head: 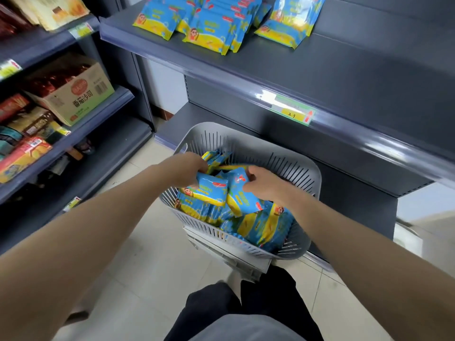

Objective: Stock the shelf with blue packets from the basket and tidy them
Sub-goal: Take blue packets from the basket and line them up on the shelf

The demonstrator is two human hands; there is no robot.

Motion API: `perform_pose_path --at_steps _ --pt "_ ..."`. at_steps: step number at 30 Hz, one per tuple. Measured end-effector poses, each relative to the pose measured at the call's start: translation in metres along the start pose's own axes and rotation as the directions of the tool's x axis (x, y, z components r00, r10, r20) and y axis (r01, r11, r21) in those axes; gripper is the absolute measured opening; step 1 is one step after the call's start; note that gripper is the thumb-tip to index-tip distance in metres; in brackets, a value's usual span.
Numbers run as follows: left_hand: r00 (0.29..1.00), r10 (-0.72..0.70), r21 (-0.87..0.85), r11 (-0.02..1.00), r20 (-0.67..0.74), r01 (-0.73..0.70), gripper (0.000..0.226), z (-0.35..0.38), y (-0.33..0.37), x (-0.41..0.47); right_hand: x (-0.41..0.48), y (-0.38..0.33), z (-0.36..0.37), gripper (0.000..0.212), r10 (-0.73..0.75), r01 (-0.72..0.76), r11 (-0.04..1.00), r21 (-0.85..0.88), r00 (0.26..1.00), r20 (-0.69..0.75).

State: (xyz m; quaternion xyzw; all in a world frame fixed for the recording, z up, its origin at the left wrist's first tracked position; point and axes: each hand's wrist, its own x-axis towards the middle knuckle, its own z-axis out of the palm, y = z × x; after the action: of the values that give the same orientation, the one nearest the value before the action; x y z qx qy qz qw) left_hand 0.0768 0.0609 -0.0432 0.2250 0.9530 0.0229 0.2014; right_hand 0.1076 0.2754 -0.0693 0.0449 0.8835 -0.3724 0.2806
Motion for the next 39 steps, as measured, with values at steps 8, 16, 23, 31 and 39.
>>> perform_pose_path --at_steps 8,16,23,31,39 --pt "0.979 0.017 -0.082 0.996 -0.204 -0.034 0.021 -0.097 0.016 -0.008 -0.022 -0.054 -0.099 0.035 -0.175 0.176 0.984 -0.025 0.934 -0.311" --pt "0.917 0.041 -0.141 0.984 -0.398 -0.105 0.021 -0.182 0.043 0.002 -0.035 -0.091 -0.201 0.033 -0.201 0.254 0.951 0.175 0.941 -0.272" --pt "0.894 -0.023 -0.204 0.976 -0.448 -0.077 0.016 -0.213 0.053 0.038 -0.005 -0.105 -0.269 0.066 -0.236 0.197 0.971 -0.134 0.875 -0.423" --pt "0.905 -0.048 -0.21 0.977 -0.423 -0.046 0.021 -0.228 0.053 0.097 0.071 -0.11 -0.318 0.041 -0.352 0.173 0.886 -0.43 0.855 -0.381" --pt "0.915 -0.098 -0.246 0.969 -0.39 -0.001 0.021 -0.241 0.046 0.147 0.154 -0.121 -0.335 0.055 -0.366 0.244 0.893 -0.379 0.883 -0.294"
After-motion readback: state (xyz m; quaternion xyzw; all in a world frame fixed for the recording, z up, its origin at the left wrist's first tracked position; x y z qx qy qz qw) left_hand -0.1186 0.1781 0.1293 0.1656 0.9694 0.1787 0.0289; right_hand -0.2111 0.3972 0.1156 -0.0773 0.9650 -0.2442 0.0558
